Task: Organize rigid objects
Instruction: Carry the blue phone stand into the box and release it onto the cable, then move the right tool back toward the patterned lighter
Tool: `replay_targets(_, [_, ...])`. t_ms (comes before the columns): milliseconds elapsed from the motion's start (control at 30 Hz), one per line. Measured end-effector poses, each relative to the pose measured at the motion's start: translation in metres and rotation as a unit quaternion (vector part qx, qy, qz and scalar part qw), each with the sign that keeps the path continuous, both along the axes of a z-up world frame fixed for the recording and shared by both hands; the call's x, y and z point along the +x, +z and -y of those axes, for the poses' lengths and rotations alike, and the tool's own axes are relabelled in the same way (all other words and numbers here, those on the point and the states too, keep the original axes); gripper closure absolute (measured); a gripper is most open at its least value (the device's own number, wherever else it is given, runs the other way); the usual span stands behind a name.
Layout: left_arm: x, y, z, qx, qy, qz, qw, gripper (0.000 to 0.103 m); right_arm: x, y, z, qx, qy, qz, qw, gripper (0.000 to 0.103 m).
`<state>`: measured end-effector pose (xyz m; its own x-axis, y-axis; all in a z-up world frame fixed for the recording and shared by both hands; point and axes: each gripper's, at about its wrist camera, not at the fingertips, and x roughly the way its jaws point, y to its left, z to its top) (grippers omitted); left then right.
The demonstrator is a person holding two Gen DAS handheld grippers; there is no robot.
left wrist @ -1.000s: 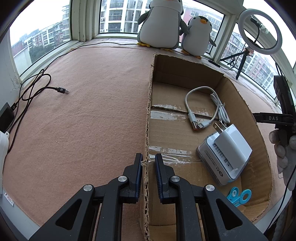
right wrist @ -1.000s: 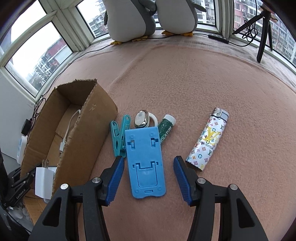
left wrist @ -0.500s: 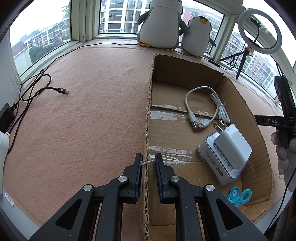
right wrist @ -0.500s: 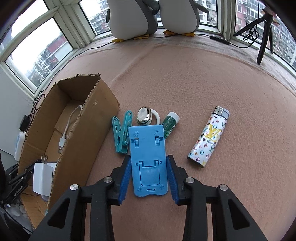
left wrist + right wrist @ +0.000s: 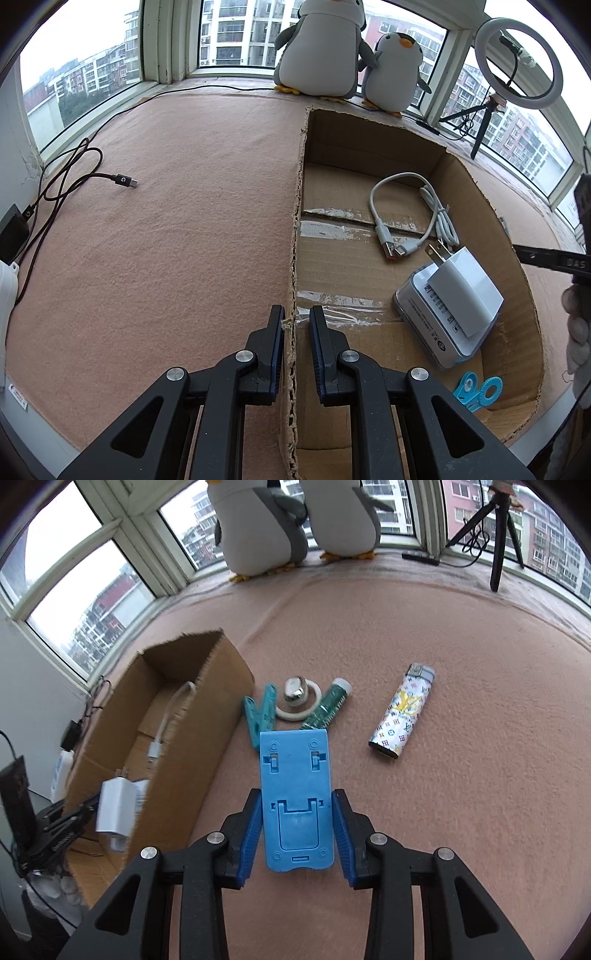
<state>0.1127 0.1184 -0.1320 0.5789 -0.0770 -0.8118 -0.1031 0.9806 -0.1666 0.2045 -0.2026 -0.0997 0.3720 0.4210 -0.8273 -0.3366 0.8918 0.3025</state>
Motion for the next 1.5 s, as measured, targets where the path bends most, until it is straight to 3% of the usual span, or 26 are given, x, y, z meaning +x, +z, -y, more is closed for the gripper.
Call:
replay_targets(200, [0.0,0.0,0.001,0.0,0.0,0.0,1.0,0.088,-0.007,0.032,-0.011,0.022,0.005,0.029,0.999,0.07])
replay_targets(467, [0.0,0.001,0.001,0.0,0.001,0.0,1.0,0.088,-0.008,0.061,-0.058,0.025,0.04,0.062,0.997,0.07])
replay_targets(833, [0.0,0.002,0.001,-0.002,0.0,0.0,1.0,0.088,0.003,0.052,-0.119,-0.014,0.073,0.069,0.995,0.07])
replay_targets(1167, [0.0,0.002,0.002,-0.001,-0.001,0.002,1.0,0.088,0.011,0.039,-0.131,-0.043,0.071,0.067,0.994,0.07])
replay_targets(1267, [0.001,0.002,0.002,0.0,-0.001,0.001,1.0,0.088,0.011,0.037,-0.132,-0.046,0.072,0.068,0.994,0.066])
replay_targets(1367, [0.001,0.002,0.003,0.001,0.0,0.001,1.0,0.088,0.012,0.037,-0.131,-0.044,0.067,0.069,0.994,0.057])
replay_targets(1500, [0.001,0.001,0.003,0.001,-0.001,0.001,1.0,0.088,0.013,0.038,-0.129,-0.04,0.064,0.068,0.995,0.056])
